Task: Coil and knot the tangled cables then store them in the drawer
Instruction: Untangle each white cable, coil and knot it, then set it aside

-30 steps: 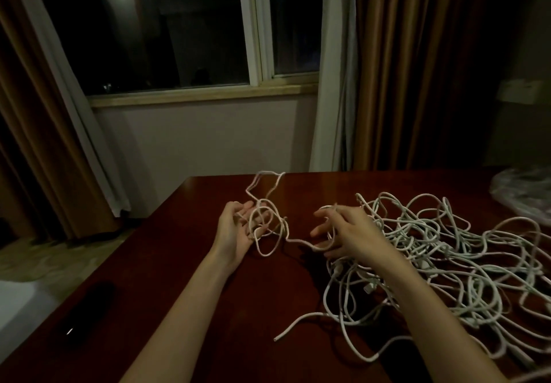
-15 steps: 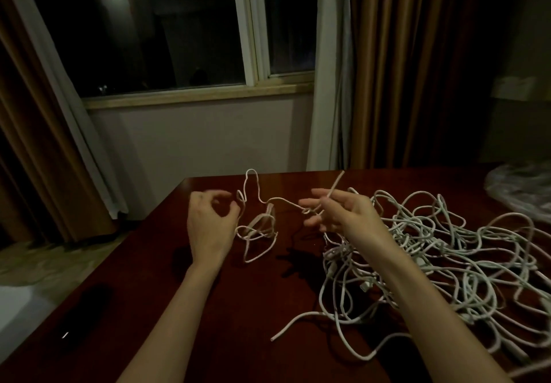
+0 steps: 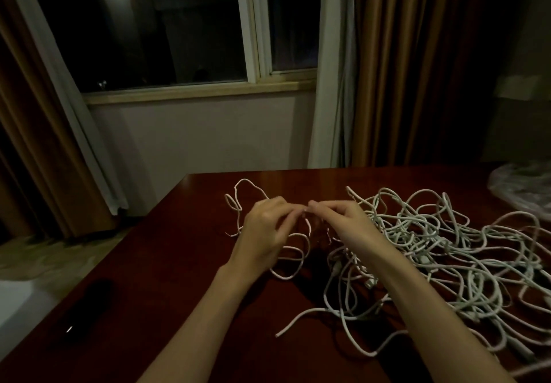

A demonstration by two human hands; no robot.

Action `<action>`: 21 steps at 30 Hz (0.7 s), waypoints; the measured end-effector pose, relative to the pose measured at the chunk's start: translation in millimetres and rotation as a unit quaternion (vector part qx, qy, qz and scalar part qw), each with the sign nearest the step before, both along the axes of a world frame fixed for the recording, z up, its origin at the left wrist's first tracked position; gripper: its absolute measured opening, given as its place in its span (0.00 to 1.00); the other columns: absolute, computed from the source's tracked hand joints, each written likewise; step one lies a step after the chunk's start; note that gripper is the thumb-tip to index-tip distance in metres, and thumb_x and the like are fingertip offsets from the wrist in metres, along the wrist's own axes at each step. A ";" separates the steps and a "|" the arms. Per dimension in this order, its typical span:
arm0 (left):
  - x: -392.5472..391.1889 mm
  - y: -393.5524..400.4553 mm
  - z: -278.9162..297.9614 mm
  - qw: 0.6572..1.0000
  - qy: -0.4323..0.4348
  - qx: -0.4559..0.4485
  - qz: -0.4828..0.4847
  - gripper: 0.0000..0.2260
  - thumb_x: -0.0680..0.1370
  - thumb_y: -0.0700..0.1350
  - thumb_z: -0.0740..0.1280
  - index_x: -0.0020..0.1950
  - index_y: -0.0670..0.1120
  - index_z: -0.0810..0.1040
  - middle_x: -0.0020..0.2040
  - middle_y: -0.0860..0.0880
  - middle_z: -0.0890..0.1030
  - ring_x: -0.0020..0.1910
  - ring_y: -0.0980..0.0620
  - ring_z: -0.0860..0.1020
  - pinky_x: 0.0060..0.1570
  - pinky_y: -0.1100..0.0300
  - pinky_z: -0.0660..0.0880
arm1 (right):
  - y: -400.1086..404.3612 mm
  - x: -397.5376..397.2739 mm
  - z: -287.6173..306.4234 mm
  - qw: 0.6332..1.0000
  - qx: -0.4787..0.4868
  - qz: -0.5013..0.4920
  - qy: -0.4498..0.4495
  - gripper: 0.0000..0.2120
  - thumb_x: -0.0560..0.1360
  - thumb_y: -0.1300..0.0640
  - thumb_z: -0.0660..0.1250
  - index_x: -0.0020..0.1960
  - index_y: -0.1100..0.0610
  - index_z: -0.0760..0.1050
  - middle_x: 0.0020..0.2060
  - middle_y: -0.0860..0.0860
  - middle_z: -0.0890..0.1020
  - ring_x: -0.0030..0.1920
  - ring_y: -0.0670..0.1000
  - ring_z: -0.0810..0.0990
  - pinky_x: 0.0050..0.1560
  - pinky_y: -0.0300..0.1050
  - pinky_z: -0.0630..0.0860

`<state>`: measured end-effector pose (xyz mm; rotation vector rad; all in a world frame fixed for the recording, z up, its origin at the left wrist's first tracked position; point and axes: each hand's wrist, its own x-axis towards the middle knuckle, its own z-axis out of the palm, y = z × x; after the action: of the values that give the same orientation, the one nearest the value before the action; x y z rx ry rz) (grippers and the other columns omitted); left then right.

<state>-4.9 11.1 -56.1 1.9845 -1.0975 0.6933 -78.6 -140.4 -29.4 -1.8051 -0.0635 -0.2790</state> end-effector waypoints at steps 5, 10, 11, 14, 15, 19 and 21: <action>-0.1 2.7 2.8 0.982 0.151 -0.113 -0.011 0.07 0.81 0.41 0.64 0.49 0.47 0.82 0.32 0.53 0.81 0.35 0.56 0.81 0.42 0.61 0.78 | -0.1 1.5 -1.8 1.000 0.003 -0.008 -0.029 0.10 0.79 0.54 0.64 0.45 0.52 0.83 0.40 0.52 0.85 0.45 0.50 0.83 0.48 0.42 0.77; -5.0 -3.7 7.7 0.921 0.326 -0.197 -0.085 0.12 0.83 0.42 0.59 0.48 0.39 0.79 0.32 0.47 0.83 0.36 0.51 0.83 0.44 0.60 0.78 | -0.7 2.5 -3.0 0.998 0.026 -0.030 -0.046 0.06 0.78 0.57 0.66 0.50 0.54 0.82 0.40 0.50 0.85 0.40 0.44 0.83 0.41 0.37 0.77; -4.7 -4.2 8.2 0.906 0.349 -0.220 -0.092 0.13 0.83 0.43 0.58 0.46 0.38 0.79 0.31 0.47 0.82 0.34 0.52 0.83 0.44 0.61 0.78 | -1.4 2.7 -3.6 0.998 0.029 -0.034 -0.048 0.05 0.77 0.58 0.67 0.49 0.54 0.82 0.40 0.50 0.84 0.40 0.43 0.83 0.40 0.35 0.76; -0.6 -2.1 9.4 0.861 0.411 -0.278 -0.108 0.17 0.83 0.43 0.58 0.39 0.40 0.79 0.32 0.48 0.83 0.34 0.53 0.82 0.46 0.58 0.78 | -2.4 4.1 -6.1 0.997 -0.002 -0.048 -0.054 0.06 0.77 0.58 0.67 0.46 0.50 0.81 0.41 0.48 0.84 0.41 0.42 0.82 0.40 0.32 0.76; 0.6 -0.8 10.3 0.845 0.436 -0.284 -0.123 0.15 0.82 0.44 0.58 0.41 0.40 0.79 0.34 0.48 0.83 0.35 0.53 0.83 0.44 0.59 0.78 | -2.5 4.6 -7.1 0.997 -0.014 -0.056 -0.059 0.06 0.77 0.58 0.67 0.46 0.49 0.81 0.40 0.46 0.84 0.41 0.41 0.82 0.41 0.32 0.75; 2.8 4.1 10.3 0.820 0.498 -0.231 -0.161 0.16 0.80 0.51 0.57 0.54 0.42 0.79 0.49 0.48 0.85 0.51 0.51 0.83 0.48 0.59 0.78 | -4.4 4.1 -7.0 0.992 0.006 -0.087 -0.090 0.06 0.76 0.57 0.68 0.43 0.48 0.81 0.31 0.40 0.82 0.35 0.37 0.79 0.38 0.31 0.74; 3.4 4.3 9.5 0.783 0.534 -0.250 -0.198 0.22 0.79 0.55 0.55 0.61 0.42 0.77 0.58 0.45 0.83 0.59 0.50 0.81 0.55 0.58 0.76 | -4.3 2.1 -5.3 0.992 0.020 -0.083 -0.098 0.07 0.76 0.58 0.68 0.41 0.49 0.81 0.30 0.42 0.82 0.31 0.38 0.77 0.34 0.30 0.72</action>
<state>-1.4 15.4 -46.6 1.2442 -0.4794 -0.3665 -76.5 -144.7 -34.7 -1.7415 -0.0453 -0.5726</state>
